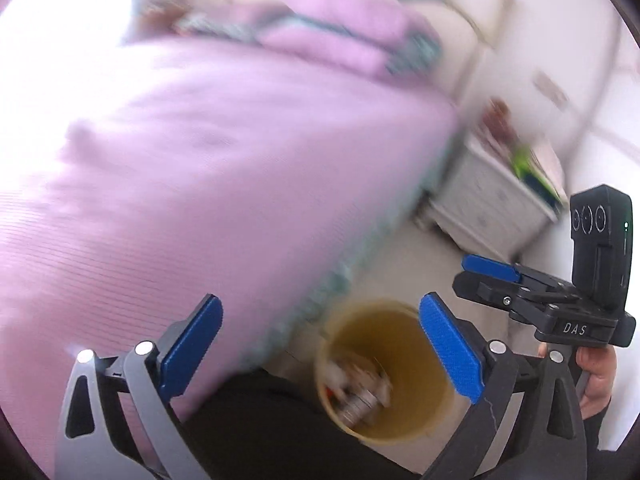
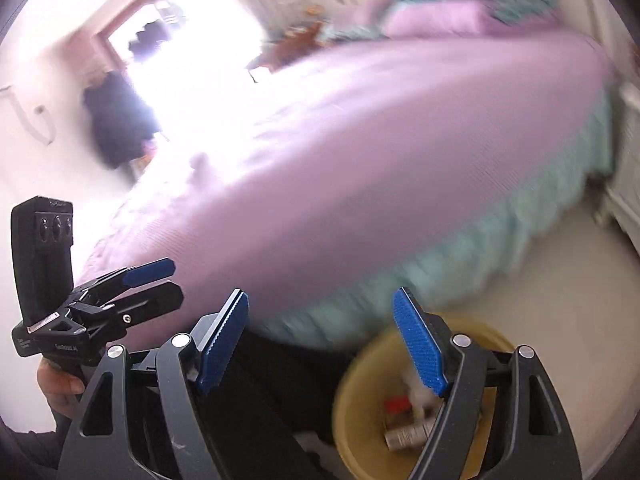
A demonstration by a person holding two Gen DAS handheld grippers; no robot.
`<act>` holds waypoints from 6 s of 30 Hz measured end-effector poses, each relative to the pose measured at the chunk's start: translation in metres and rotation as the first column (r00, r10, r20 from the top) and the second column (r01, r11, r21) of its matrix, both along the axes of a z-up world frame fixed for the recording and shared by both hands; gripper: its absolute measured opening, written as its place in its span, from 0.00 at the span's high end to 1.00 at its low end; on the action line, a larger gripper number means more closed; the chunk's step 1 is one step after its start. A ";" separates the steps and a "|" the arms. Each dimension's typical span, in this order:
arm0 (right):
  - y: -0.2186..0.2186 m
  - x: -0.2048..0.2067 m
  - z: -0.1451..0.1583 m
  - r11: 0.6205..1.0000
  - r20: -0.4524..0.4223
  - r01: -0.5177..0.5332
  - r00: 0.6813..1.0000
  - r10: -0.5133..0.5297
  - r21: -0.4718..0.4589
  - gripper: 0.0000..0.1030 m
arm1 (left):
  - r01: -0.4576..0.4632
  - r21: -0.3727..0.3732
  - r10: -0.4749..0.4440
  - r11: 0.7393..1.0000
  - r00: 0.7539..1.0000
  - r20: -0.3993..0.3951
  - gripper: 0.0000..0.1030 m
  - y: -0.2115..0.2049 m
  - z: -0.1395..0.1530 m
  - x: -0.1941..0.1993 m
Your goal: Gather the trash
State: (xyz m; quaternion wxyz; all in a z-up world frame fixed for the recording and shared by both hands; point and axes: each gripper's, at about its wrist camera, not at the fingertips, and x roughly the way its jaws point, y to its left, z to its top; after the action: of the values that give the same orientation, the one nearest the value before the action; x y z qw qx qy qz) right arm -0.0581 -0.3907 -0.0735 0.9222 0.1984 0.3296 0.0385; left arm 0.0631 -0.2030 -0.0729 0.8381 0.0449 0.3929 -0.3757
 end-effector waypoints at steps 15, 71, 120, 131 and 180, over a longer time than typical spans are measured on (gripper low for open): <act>0.117 0.153 0.065 0.967 0.171 -0.255 0.952 0.252 -0.005 0.08 | -0.482 -0.067 0.485 0.874 0.851 0.203 0.04 0.161 0.059 0.080; 0.163 0.305 0.036 0.873 -0.003 -0.482 0.875 0.484 -0.071 0.71 | -0.377 -0.218 0.357 0.900 0.926 -0.124 0.04 0.213 0.007 0.254; -0.073 -0.098 -0.148 0.966 -0.358 0.186 0.927 -0.112 0.181 0.27 | 0.378 -0.069 -0.376 0.923 0.854 -0.360 0.04 -0.117 -0.125 -0.046; -0.071 -0.098 -0.147 0.969 -0.357 0.176 0.928 -0.103 0.177 0.27 | 0.388 -0.066 -0.383 0.919 0.844 -0.375 0.04 -0.121 -0.127 -0.046; 0.282 0.172 0.081 0.892 0.292 -0.274 0.875 0.386 -0.360 0.08 | -0.695 -0.119 0.669 0.709 0.610 0.425 0.04 0.250 0.098 0.048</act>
State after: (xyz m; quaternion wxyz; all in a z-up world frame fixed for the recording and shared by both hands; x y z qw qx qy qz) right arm 0.1138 -0.1087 0.0078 0.9652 -0.0181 0.1886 0.1805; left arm 0.1109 0.0468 0.0253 0.9814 -0.0006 0.1919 0.0030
